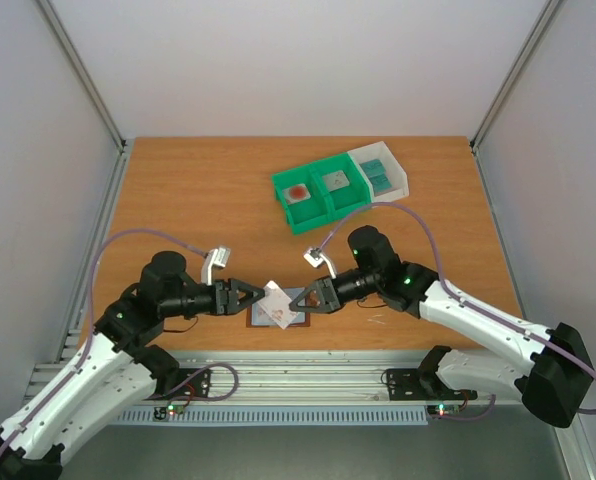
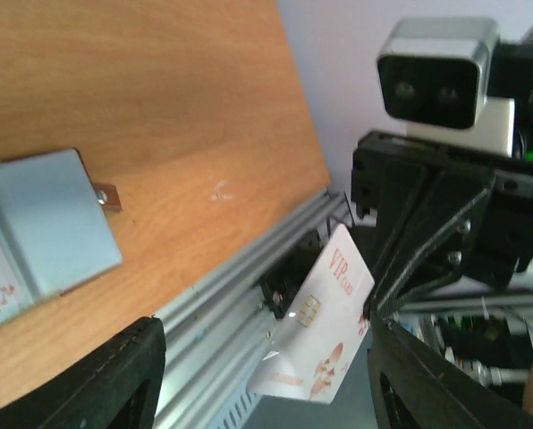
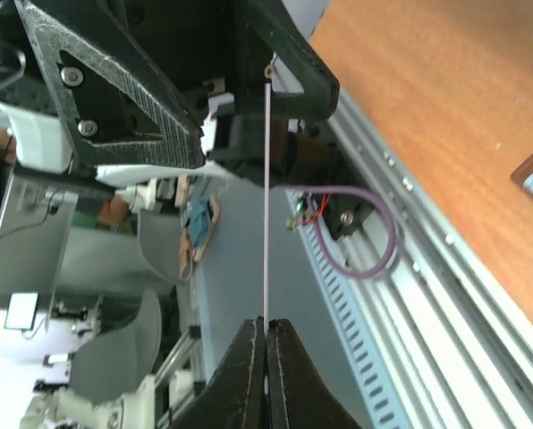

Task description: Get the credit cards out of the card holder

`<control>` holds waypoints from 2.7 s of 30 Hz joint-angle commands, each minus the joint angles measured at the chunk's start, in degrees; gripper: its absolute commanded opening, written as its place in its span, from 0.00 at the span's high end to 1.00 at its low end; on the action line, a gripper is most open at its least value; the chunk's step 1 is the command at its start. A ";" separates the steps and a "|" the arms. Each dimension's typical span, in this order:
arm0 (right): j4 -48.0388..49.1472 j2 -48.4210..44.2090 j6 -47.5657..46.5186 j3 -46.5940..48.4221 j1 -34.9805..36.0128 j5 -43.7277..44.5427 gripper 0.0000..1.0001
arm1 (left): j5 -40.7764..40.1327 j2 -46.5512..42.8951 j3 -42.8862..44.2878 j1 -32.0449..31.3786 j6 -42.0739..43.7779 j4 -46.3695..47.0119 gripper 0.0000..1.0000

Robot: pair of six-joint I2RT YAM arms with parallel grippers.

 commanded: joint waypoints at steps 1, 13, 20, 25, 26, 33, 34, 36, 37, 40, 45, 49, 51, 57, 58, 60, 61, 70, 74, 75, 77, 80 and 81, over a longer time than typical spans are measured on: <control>-16.49 -1.33 -11.67 4.46 -0.19 -6.46 0.99 | 10.67 -0.76 1.92 -0.14 8.80 -7.18 0.38; -19.54 -0.24 -17.01 6.87 1.71 -12.75 0.99 | 23.61 5.12 0.01 -0.13 7.58 2.51 0.58; -20.42 1.58 -18.17 8.12 4.27 -12.77 0.99 | 27.06 6.60 -1.31 -0.15 3.52 8.61 0.69; -20.76 2.30 -18.74 9.03 4.43 -11.89 0.99 | 29.10 7.38 -1.64 -0.15 3.18 9.16 0.93; -20.98 2.36 -18.92 9.20 4.43 -11.67 0.99 | 29.25 7.32 -1.64 -0.15 3.21 9.21 0.98; -23.47 1.74 -19.52 9.94 4.42 -6.45 0.92 | 26.94 5.85 -1.32 -0.10 3.60 8.07 0.99; -23.66 1.33 -19.18 10.02 4.43 -4.66 0.89 | 26.41 5.81 -1.25 -0.14 3.64 7.94 1.00; -24.43 0.38 -19.00 10.18 4.43 0.09 0.79 | 23.83 6.14 -0.99 -0.14 3.85 6.36 1.00; -24.63 -0.16 -18.70 10.16 4.38 3.05 0.75 | 22.37 6.45 -0.75 -0.15 4.42 5.41 1.00; -22.76 -1.77 -16.26 9.41 4.04 8.66 0.63 | 19.04 7.22 -1.31 -0.15 4.33 6.21 0.99; -18.31 -4.50 -5.17 6.86 3.64 20.97 0.47 | 12.66 5.60 -2.26 -0.15 0.50 10.25 1.00; -11.27 -7.85 4.87 2.99 3.46 27.45 0.41 | 4.01 2.63 -4.09 -0.15 -4.05 15.74 1.00; -8.33 -9.00 7.23 1.52 3.46 30.22 0.39 | -0.01 1.47 -4.67 -0.15 -5.91 18.45 0.99; -4.76 -10.39 13.02 0.52 3.47 35.79 0.38 | -10.58 0.95 -4.10 -0.15 -9.61 23.41 1.00; -3.03 -10.61 14.32 -0.11 3.46 35.75 0.38 | -11.89 1.10 -3.85 -0.15 -9.93 23.61 1.00; 0.46 -10.86 17.19 -1.07 3.46 36.04 0.38 | -13.99 1.42 -3.79 -0.15 -11.29 24.73 1.00; 2.28 -10.75 18.16 -1.52 3.46 36.21 0.38 | -14.86 1.60 -4.04 -0.15 -11.86 26.55 1.00; 13.82 -6.08 26.20 -2.33 3.46 36.50 0.50 | -17.96 2.17 -9.04 -0.15 -19.76 40.02 1.00; 16.60 -4.24 27.21 -2.01 3.42 35.72 0.65 | -17.90 2.51 -9.75 -0.15 -21.02 41.77 0.99; 16.78 -4.11 27.54 -2.13 3.45 35.95 0.67 | -17.68 2.58 -10.04 -0.15 -21.24 42.53 1.00; 16.88 -4.23 28.16 -2.46 3.46 36.73 0.70 | -17.61 2.89 -10.56 -0.15 -22.25 43.72 1.00; 17.06 -4.54 28.92 -3.08 3.46 37.89 0.70 | -17.15 3.58 -10.86 -0.15 -23.01 44.78 1.00; 16.74 -4.57 29.10 -3.07 3.46 38.20 0.69 | -17.06 3.71 -10.97 -0.15 -23.38 45.12 1.00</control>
